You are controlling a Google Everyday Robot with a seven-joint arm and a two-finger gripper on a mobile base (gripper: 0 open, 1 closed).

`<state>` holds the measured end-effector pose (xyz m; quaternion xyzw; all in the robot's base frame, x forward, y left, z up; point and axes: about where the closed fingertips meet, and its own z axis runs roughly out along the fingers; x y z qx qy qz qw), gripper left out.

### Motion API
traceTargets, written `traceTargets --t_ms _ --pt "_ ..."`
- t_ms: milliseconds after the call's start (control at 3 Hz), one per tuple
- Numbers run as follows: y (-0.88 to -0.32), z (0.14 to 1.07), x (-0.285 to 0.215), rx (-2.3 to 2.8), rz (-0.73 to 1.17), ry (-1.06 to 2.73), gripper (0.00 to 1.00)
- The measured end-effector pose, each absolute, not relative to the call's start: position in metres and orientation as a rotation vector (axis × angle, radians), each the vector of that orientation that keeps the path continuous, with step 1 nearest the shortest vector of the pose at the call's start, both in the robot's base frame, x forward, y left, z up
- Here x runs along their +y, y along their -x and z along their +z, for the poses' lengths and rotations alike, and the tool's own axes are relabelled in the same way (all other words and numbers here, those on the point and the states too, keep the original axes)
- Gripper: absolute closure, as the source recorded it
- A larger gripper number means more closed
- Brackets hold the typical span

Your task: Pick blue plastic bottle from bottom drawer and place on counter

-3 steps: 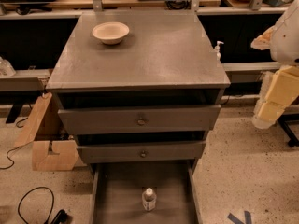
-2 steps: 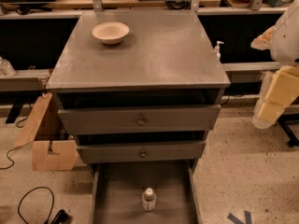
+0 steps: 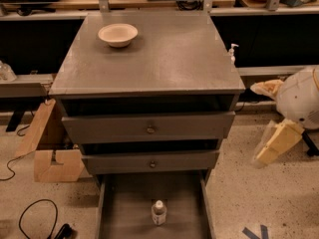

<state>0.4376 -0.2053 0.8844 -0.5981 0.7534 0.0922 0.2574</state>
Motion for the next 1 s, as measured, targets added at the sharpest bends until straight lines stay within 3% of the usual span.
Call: traceTargets --t_ms 333,1000 --pt "-0.435 0.795 -0.184 1.914 0.502 1.489 0.00" --pt "-0.457 0.759 -0.167 1.523 0.690 1.025 0.00"
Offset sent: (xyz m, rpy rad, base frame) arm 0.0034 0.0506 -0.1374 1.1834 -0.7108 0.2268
